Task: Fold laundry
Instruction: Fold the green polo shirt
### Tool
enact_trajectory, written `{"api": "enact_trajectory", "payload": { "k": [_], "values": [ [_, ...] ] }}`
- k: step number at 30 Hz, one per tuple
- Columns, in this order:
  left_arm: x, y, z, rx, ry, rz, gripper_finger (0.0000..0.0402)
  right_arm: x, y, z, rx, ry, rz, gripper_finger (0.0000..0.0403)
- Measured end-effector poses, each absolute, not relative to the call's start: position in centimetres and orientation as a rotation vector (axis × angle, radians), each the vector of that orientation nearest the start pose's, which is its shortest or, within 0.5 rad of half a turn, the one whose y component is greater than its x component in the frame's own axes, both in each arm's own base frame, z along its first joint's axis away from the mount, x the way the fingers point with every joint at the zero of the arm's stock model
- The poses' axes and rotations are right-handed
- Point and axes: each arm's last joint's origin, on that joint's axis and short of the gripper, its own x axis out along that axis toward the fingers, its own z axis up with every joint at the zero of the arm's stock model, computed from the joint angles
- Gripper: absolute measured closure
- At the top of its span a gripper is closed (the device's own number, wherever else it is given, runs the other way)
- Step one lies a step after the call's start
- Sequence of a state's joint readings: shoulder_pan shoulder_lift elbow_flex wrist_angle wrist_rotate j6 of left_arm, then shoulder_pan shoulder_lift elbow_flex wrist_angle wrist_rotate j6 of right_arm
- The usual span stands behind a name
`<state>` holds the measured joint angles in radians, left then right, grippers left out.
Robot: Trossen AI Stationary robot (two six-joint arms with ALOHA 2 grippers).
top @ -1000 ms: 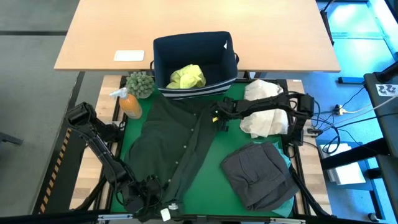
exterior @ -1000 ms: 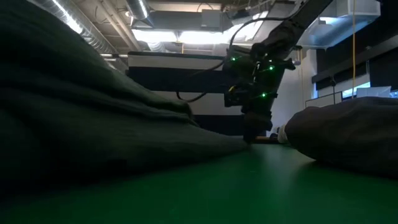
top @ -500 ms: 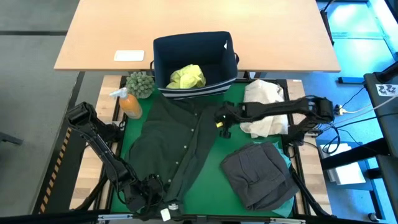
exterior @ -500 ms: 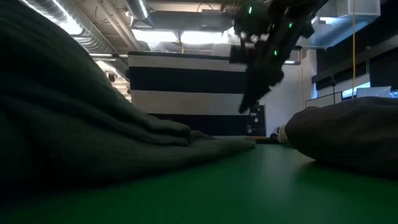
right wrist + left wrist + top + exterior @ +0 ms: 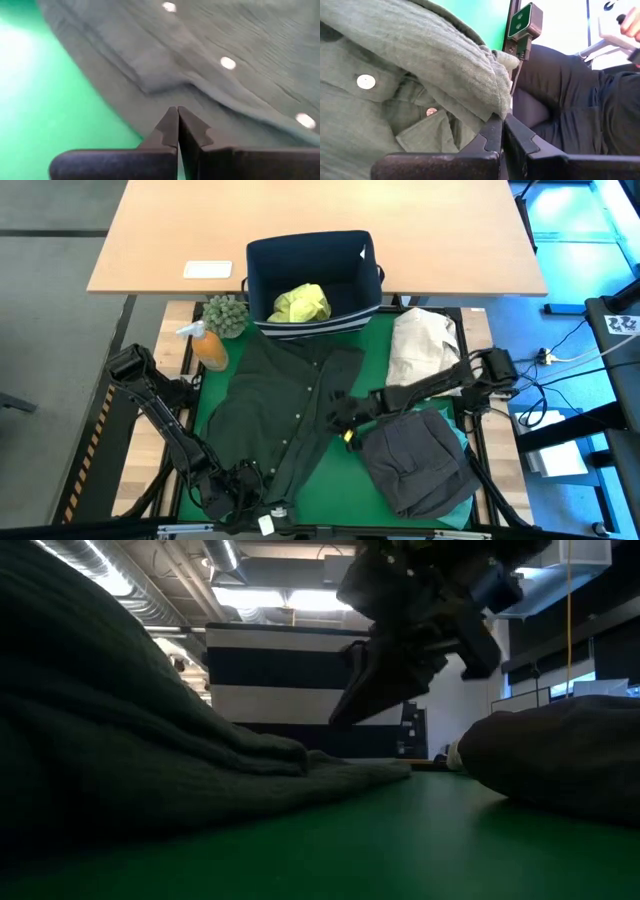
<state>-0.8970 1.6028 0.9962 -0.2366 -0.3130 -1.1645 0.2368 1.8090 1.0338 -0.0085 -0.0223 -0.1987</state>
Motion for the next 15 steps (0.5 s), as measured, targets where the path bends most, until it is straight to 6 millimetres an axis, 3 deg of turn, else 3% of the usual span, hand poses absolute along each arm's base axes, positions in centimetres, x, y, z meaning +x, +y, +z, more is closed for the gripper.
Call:
{"api": "enact_trajectory", "payload": {
  "k": [6,11,15],
  "values": [
    [21.2,-24.9,20.6,-0.578,0.887,-0.073,0.0401,36.3,12.4,15.5,-0.440,0.593,0.384,0.0402],
    [21.3,-24.9,20.6,-0.582,0.884,-0.073,0.0401,36.5,13.0,15.5,-0.487,0.547,0.364,0.0393],
    [21.3,-24.9,20.6,-0.581,0.884,-0.072,0.0401,36.5,13.0,15.4,-0.482,0.549,0.379,0.0342]
  ]
}}
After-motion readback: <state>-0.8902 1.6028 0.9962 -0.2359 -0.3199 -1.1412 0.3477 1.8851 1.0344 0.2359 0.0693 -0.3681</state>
